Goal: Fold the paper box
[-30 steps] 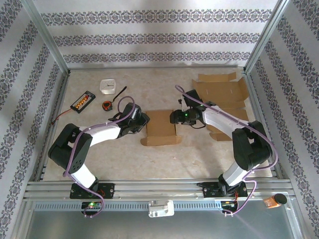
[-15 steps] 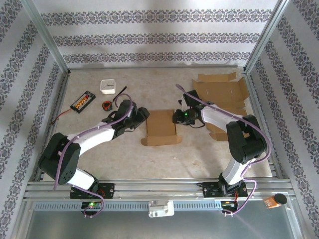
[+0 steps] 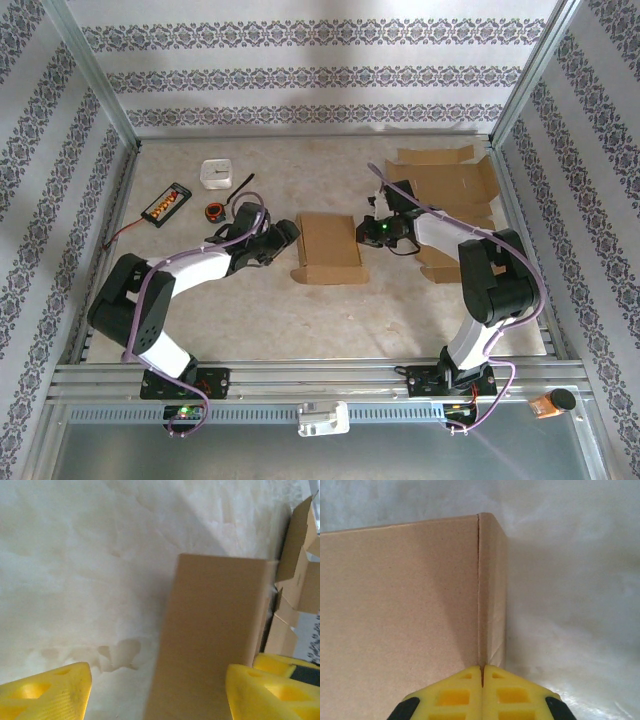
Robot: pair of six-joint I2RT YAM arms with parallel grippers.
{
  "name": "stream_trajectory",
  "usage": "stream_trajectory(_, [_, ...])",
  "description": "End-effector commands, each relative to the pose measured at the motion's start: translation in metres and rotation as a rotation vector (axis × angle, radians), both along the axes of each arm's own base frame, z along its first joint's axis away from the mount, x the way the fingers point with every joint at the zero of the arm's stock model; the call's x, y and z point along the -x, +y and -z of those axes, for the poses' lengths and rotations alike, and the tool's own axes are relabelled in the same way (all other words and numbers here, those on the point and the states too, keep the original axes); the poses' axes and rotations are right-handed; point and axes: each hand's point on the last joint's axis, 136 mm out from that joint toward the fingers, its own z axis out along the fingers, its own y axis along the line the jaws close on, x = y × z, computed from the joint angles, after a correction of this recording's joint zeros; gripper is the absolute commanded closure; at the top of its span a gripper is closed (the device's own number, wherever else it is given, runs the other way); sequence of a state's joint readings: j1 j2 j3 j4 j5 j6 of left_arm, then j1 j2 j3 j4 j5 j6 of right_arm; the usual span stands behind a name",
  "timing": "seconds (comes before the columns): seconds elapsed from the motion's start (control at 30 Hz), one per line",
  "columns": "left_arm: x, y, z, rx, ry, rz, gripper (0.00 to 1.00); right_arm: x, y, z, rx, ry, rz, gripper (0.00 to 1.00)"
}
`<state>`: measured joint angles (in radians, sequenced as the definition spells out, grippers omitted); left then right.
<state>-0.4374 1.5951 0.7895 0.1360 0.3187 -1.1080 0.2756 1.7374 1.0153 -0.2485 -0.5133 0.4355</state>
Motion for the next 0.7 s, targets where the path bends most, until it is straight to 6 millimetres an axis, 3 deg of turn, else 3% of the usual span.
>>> stream_trajectory(0.0, [-0.014,-0.022,-0.017,0.148,-0.084,0.055,0.27,0.004,-0.004,0.016,-0.043,0.046,-0.01,0.96])
stream_trajectory(0.17, [-0.024,-0.033,-0.02,0.217,-0.113,0.054,0.25,0.004,0.0,0.015,-0.068,0.059,-0.024,0.96])
stream_trajectory(0.33, [-0.032,-0.043,-0.046,0.342,-0.221,0.054,0.24,0.005,0.0,0.017,-0.06,0.063,-0.028,0.95])
stream_trajectory(0.67, [-0.035,-0.039,-0.061,0.406,-0.304,0.003,0.21,0.004,-0.001,0.018,-0.052,0.066,-0.028,0.95])
